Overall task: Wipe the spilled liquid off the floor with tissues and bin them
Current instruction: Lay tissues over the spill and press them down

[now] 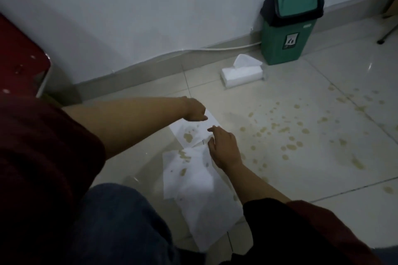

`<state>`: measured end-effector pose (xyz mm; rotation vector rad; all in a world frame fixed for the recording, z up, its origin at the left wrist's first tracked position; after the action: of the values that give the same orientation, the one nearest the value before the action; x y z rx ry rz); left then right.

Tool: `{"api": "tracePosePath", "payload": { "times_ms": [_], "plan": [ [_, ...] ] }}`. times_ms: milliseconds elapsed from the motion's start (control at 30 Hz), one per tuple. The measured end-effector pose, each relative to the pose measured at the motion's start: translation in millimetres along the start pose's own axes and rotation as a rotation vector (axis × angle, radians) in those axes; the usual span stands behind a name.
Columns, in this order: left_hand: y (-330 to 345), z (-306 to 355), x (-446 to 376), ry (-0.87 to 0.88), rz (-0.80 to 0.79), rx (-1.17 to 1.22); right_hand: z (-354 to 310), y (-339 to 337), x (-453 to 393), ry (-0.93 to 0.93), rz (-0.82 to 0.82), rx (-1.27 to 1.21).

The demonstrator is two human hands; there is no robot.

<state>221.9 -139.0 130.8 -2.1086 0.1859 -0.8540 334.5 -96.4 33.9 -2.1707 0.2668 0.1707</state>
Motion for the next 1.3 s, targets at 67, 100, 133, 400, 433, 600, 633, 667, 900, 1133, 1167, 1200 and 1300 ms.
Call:
{"api": "tracePosePath", "payload": {
  "times_ms": [67,100,133,400,433,600,633,667,900,1133,1167,1200,1300],
  "plan": [
    [-3.9,1.7,-0.5,-0.002,0.012,-0.021,-7.2,23.6,20.3,0.111,0.005,-0.048],
    [-2.8,3.1,-1.8,-0.007,0.028,-0.005,-10.6,36.9,33.2,0.177,0.003,-0.069],
    [3.8,5.3,-3.2,-0.014,0.034,0.038,-15.1,52.6,49.1,0.231,-0.009,-0.079],
    [163.2,48.4,-1.9,-0.099,0.041,0.473,-39.5,119.1,140.9,0.534,-0.09,0.081],
    [181.4,51.6,0.8,-0.094,0.064,0.484,-40.6,119.4,142.8,0.559,-0.075,0.093],
    [232.9,66.2,8.0,-0.047,0.217,0.359,-44.7,130.5,144.8,0.604,-0.09,0.139],
    [239.9,68.2,6.5,-0.02,0.238,0.353,-44.2,136.4,146.3,0.586,-0.107,0.168],
    [245.8,70.3,5.5,0.018,0.248,0.356,-43.4,140.8,148.7,0.563,-0.128,0.197],
    [282.0,71.2,16.9,0.152,0.315,0.477,-44.5,150.4,153.6,0.392,-0.075,0.346],
    [298.0,60.6,28.9,0.224,0.354,0.499,-53.0,160.4,161.0,0.325,-0.122,0.359],
    [299.9,59.5,30.6,0.23,0.359,0.505,-54.9,160.7,162.0,0.317,-0.125,0.357],
    [300.9,57.0,32.0,0.231,0.368,0.519,-55.8,160.8,163.0,0.313,-0.125,0.352],
    [304.4,48.3,31.5,0.183,0.373,0.513,-55.4,158.2,165.1,0.33,-0.121,0.333]
  ]
}}
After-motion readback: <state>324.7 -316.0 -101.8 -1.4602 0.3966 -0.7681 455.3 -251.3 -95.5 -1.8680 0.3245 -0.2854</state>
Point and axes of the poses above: each hand's wrist, its own x-axis away from the middle knuckle, its own y-axis out of the palm, z = x × y, the point moved 5 cm from there along -x, towards the middle knuckle, and after that the axes turned 13 degrees about -y, right-handed, at the moved point
